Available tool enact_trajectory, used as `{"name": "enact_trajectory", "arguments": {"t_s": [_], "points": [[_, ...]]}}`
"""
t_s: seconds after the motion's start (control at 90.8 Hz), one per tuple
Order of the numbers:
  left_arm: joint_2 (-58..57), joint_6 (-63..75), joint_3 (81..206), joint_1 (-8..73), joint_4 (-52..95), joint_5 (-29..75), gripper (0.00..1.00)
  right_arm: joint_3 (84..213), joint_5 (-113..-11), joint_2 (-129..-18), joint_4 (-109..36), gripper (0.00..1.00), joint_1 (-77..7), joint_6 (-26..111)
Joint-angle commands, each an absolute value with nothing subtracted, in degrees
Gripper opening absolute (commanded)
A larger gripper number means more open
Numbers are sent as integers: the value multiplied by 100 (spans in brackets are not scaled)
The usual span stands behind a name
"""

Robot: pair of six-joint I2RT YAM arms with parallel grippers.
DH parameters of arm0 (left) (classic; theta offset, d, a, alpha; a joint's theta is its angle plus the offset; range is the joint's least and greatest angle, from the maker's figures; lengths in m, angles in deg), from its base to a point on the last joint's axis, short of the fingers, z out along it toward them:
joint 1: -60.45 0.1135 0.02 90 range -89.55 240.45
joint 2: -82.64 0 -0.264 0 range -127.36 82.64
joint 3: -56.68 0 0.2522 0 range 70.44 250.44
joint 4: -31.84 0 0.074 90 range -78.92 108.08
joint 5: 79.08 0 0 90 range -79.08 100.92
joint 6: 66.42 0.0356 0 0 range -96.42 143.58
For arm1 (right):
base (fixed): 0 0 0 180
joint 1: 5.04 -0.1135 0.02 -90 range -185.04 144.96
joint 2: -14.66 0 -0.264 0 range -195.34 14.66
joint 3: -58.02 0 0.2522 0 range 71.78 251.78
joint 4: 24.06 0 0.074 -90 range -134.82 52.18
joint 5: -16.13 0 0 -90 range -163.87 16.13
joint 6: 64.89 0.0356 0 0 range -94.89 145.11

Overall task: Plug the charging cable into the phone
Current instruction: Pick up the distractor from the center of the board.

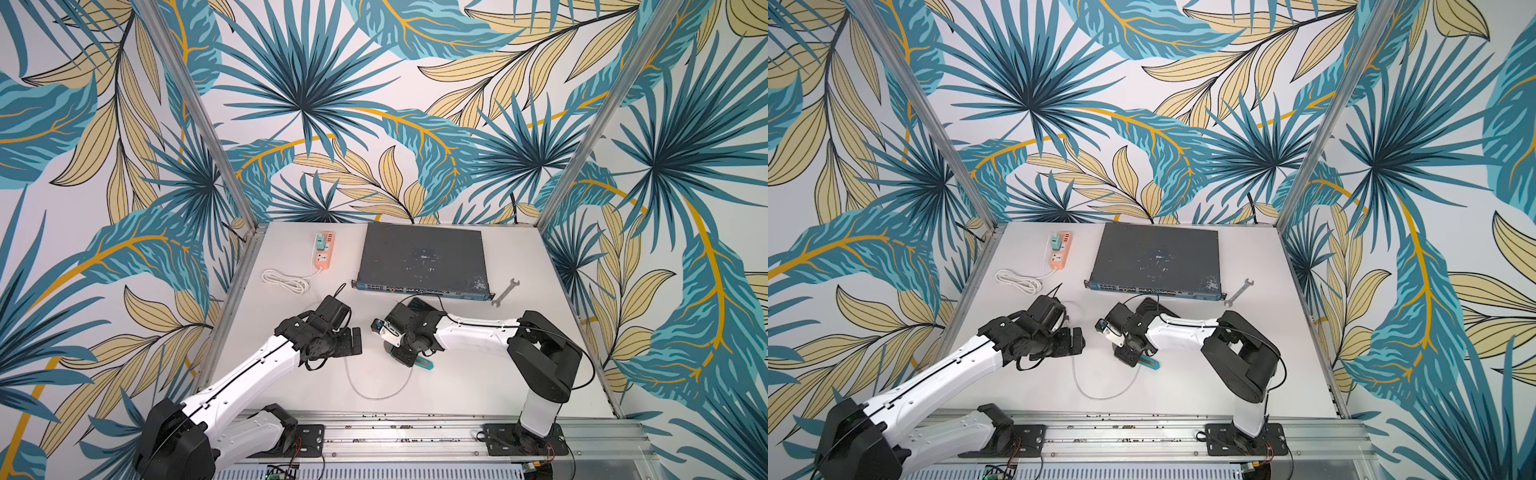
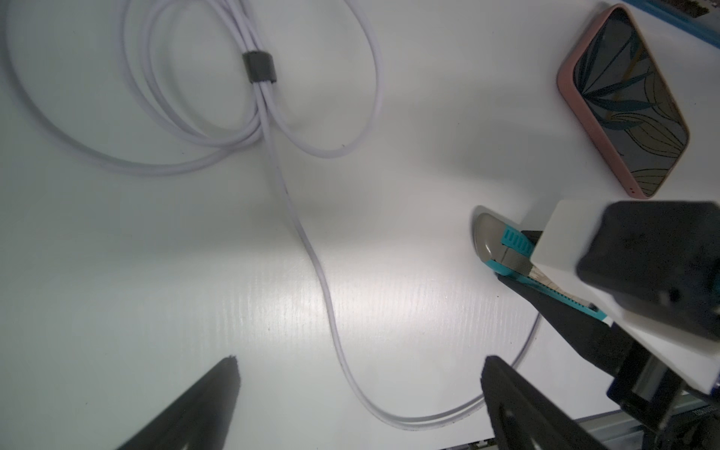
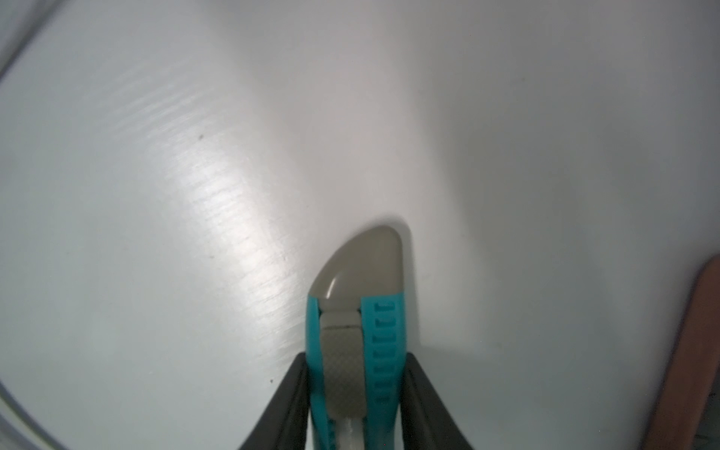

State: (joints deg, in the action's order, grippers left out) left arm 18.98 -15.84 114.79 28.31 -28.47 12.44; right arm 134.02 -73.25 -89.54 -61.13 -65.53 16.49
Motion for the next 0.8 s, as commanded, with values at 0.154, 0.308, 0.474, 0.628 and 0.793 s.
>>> {"name": "enact_trajectory", "arguments": {"t_s": [0.154, 0.308, 0.474, 0.628, 0.793], "points": [[1867, -1751, 11412, 2872, -2686, 1293, 100, 13699, -7309, -8478, -6417, 29, -6324, 1716], [1848, -1887, 11383, 2872, -2582, 1284, 100, 13869, -7260, -8242, -6546, 29, -6199, 1808], [1823, -2041, 11284, 2871, -2458, 1328, 100, 13999, -7203, -7958, -6630, 29, -5969, 1961], [1788, -2063, 11302, 2877, -2430, 1381, 100, 14103, -7184, -7701, -6698, 29, -5704, 2148], [1739, -2054, 11353, 2878, -2408, 1433, 100, 14211, -7184, -7503, -6768, 29, -5401, 2341]]}}
